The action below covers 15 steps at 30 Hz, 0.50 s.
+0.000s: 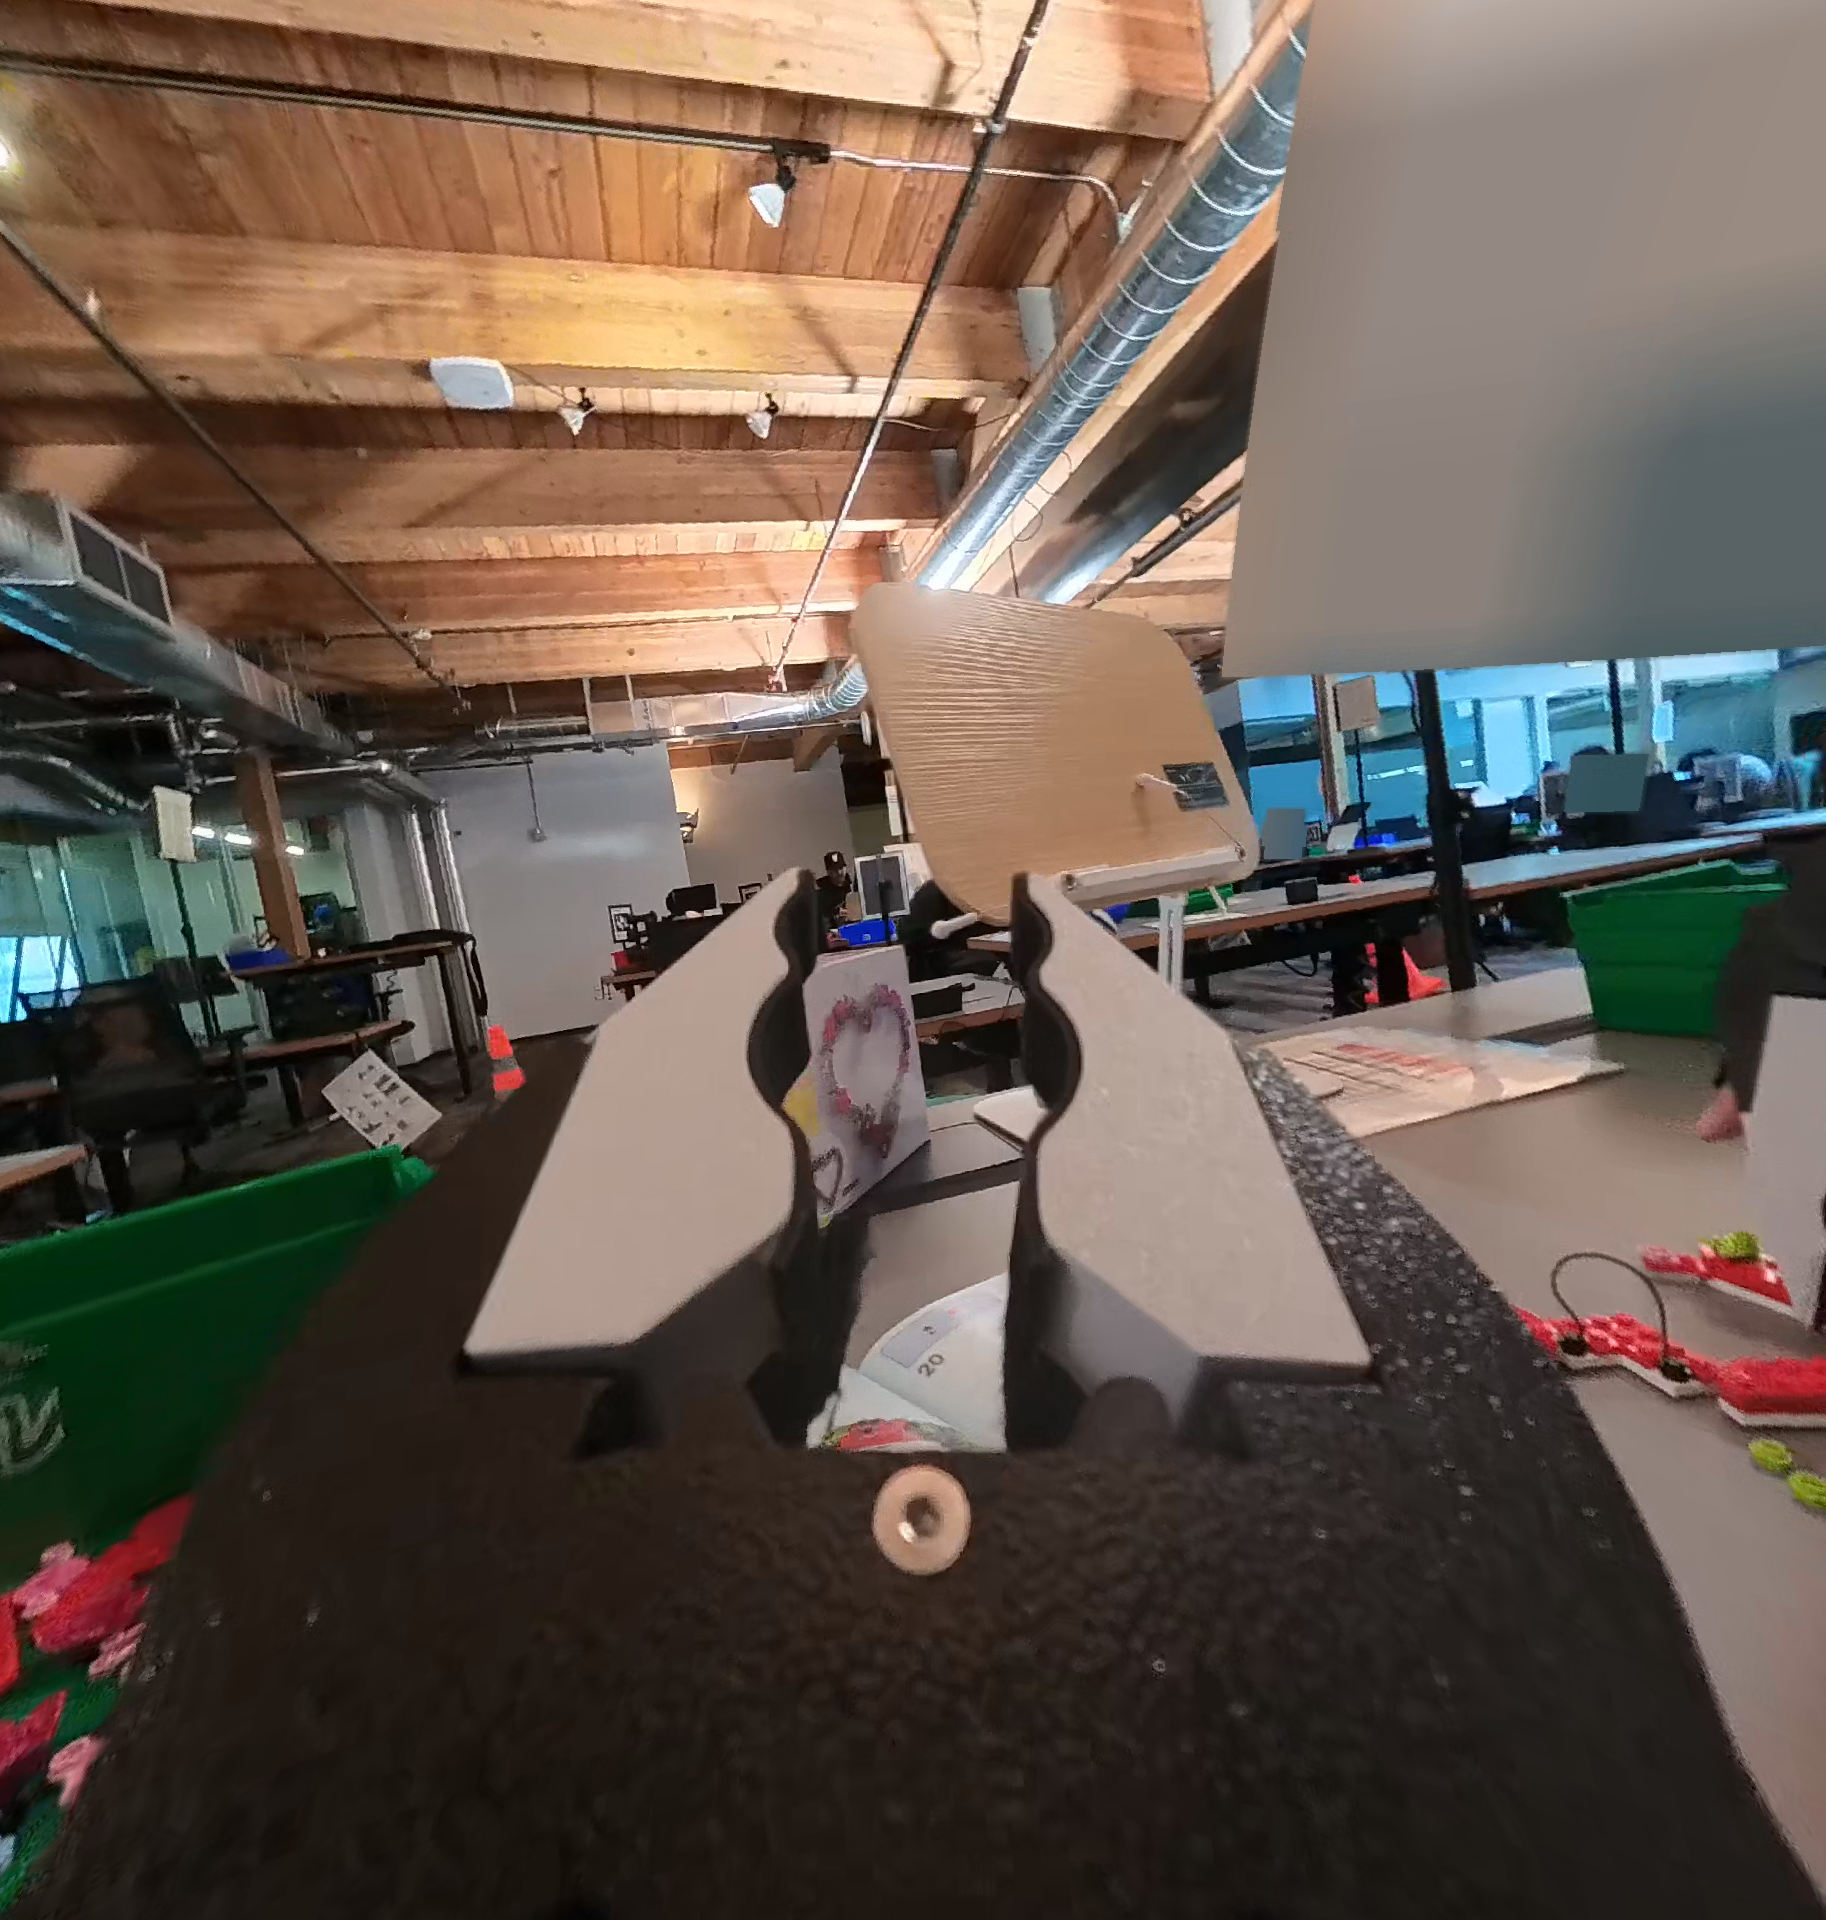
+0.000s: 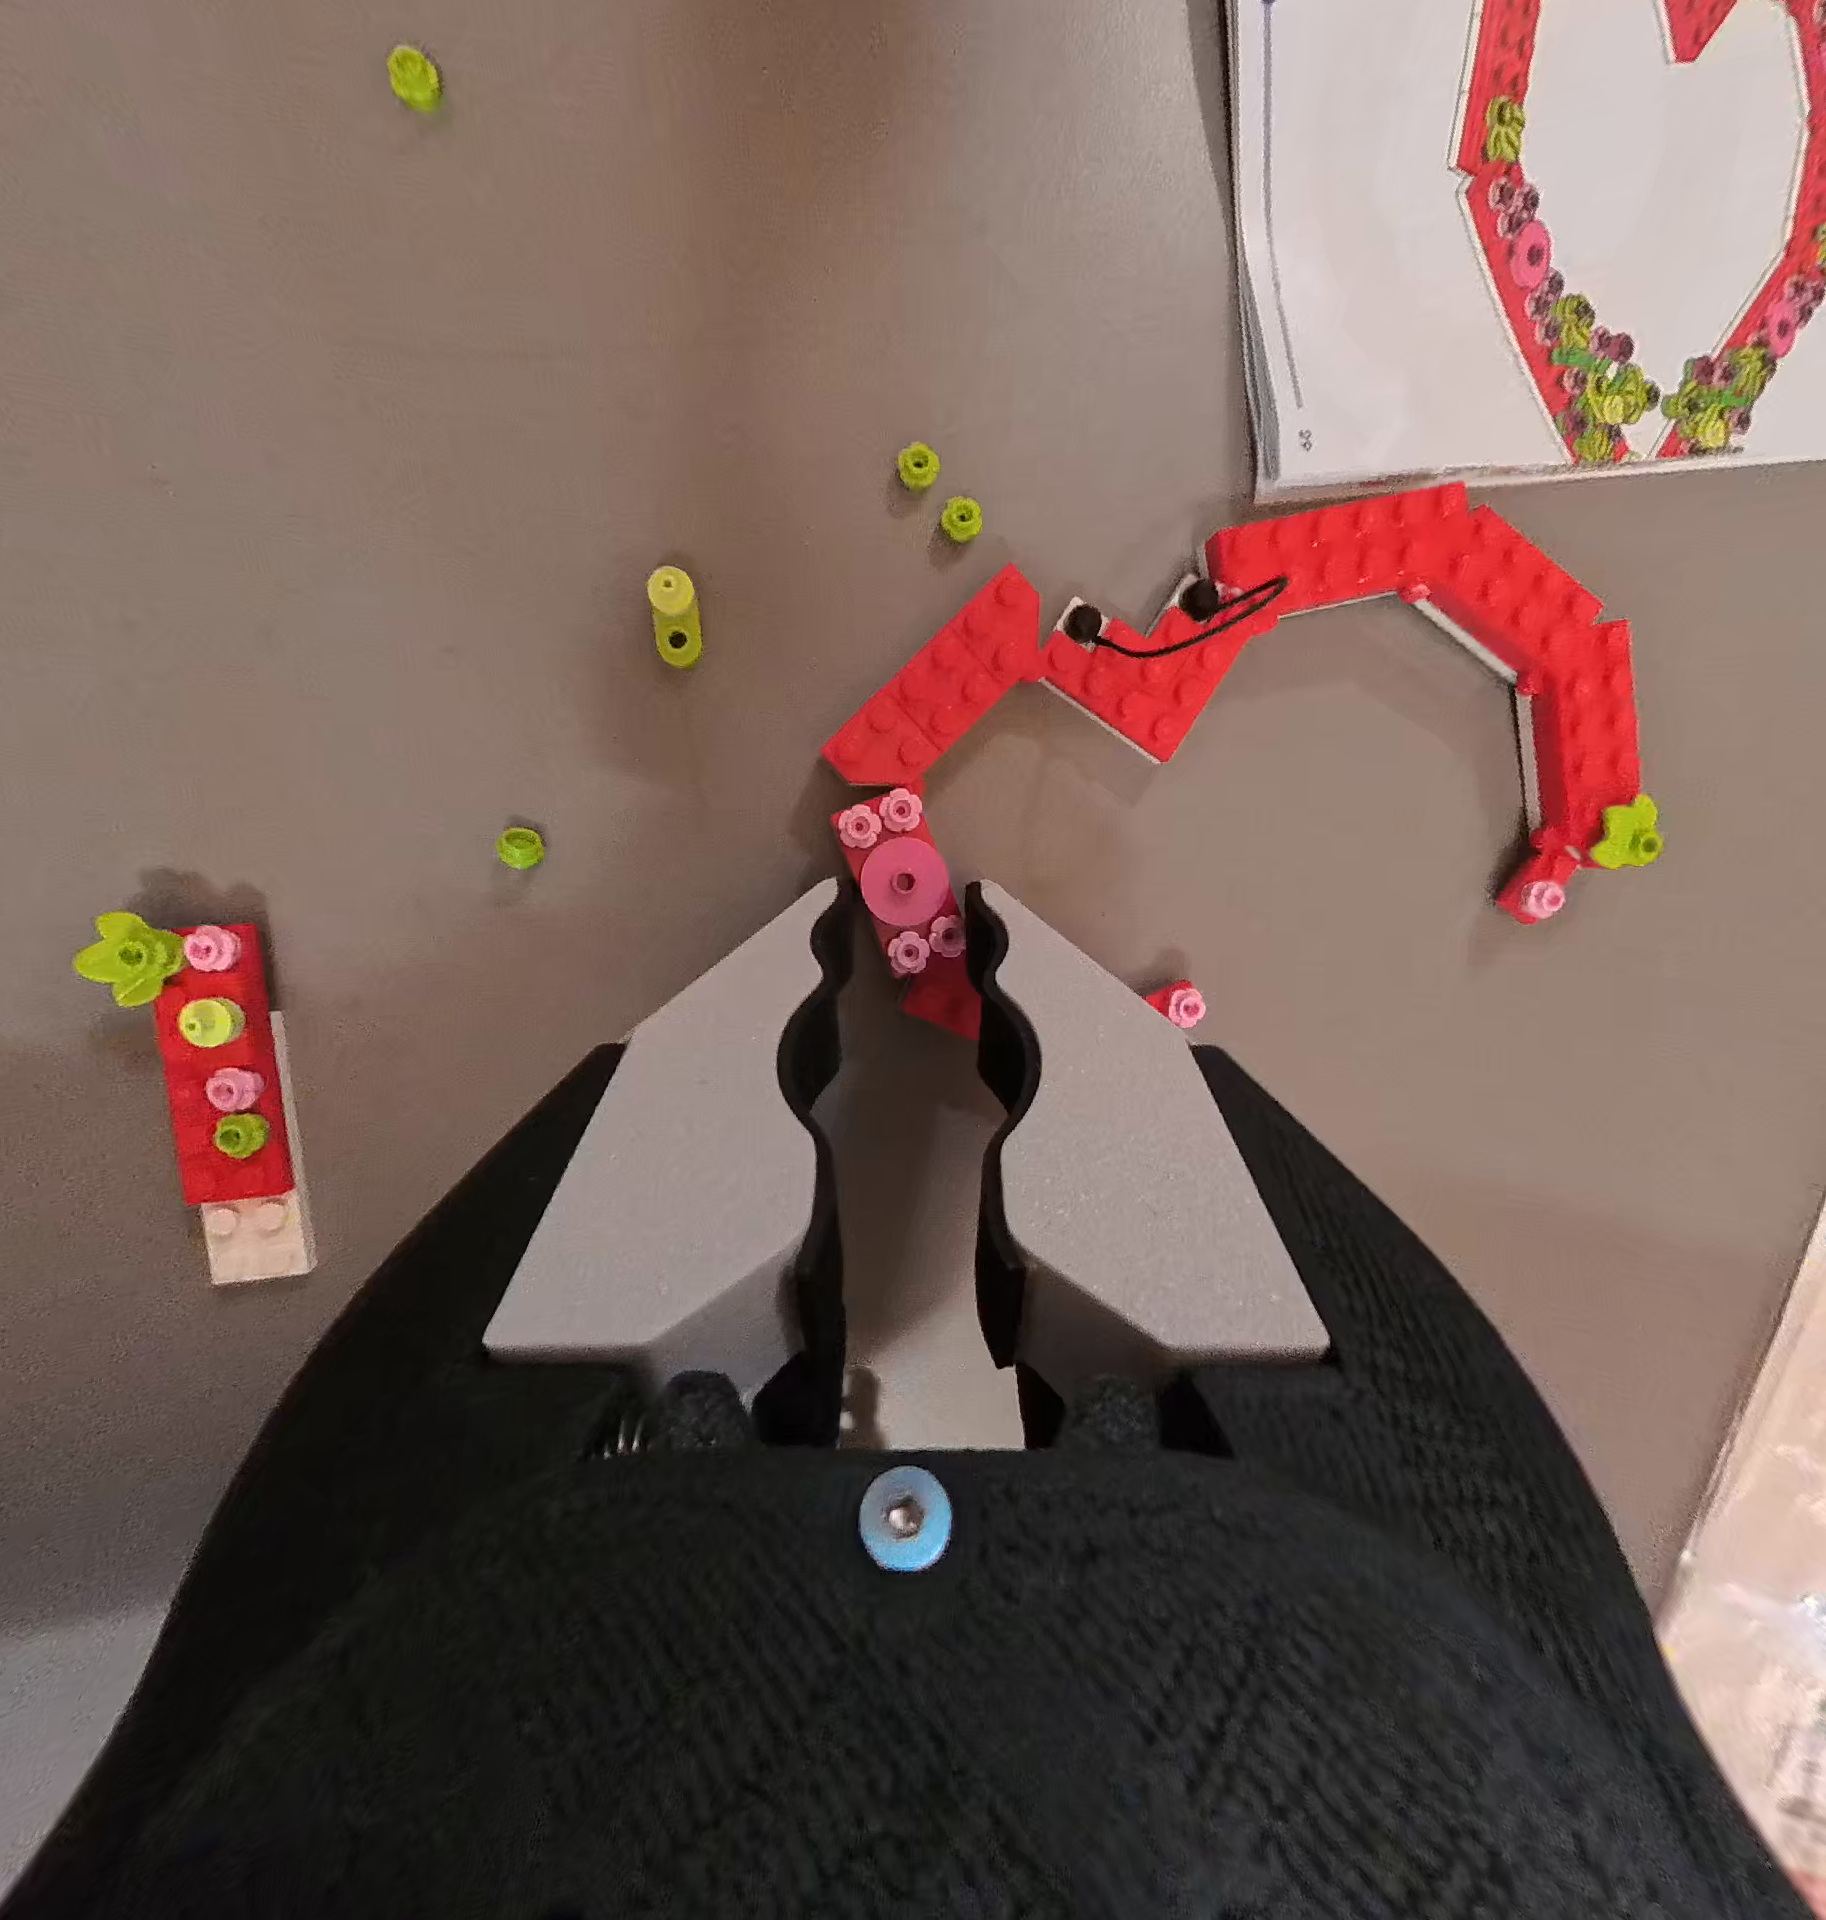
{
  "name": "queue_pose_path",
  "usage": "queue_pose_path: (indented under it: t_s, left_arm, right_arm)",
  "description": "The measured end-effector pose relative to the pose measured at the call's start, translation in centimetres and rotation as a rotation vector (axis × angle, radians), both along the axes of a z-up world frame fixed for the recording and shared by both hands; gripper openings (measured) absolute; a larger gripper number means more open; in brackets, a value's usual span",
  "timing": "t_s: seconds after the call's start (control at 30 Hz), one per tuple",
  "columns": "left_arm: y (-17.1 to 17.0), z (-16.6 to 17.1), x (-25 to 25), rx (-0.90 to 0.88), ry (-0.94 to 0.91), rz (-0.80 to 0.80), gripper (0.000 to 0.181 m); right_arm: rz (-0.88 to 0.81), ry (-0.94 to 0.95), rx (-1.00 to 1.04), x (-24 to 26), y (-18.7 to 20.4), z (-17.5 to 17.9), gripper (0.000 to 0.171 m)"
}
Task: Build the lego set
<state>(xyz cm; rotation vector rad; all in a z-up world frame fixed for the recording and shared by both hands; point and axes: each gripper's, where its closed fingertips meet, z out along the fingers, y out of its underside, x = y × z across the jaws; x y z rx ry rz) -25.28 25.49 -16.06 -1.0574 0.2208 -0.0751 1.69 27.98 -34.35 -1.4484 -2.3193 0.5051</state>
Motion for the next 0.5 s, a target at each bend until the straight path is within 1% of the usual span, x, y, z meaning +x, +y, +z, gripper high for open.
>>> queue_pose_path:
  t_s: [0.1,0.17,0.5]
  left_arm:
    - [-0.2,0.4,-1.2,0.009,-0.049,0.014,0.035]
    - [-0.2,0.5,-1.7,0.011,-0.070,0.020,0.034]
    - [0.1,0.1,-1.7,-0.009,-0.085,0.010,0.034]
  right_arm:
    - [-0.060,0.005,-0.009,0.3,-0.1,0.0,0.019]
    - [-0.132,0.017,0.002,0.4,0.2,0.0,0.019]
    - [-0.610,0.073,-0.017,0.3,1.3,0.1,0.019]
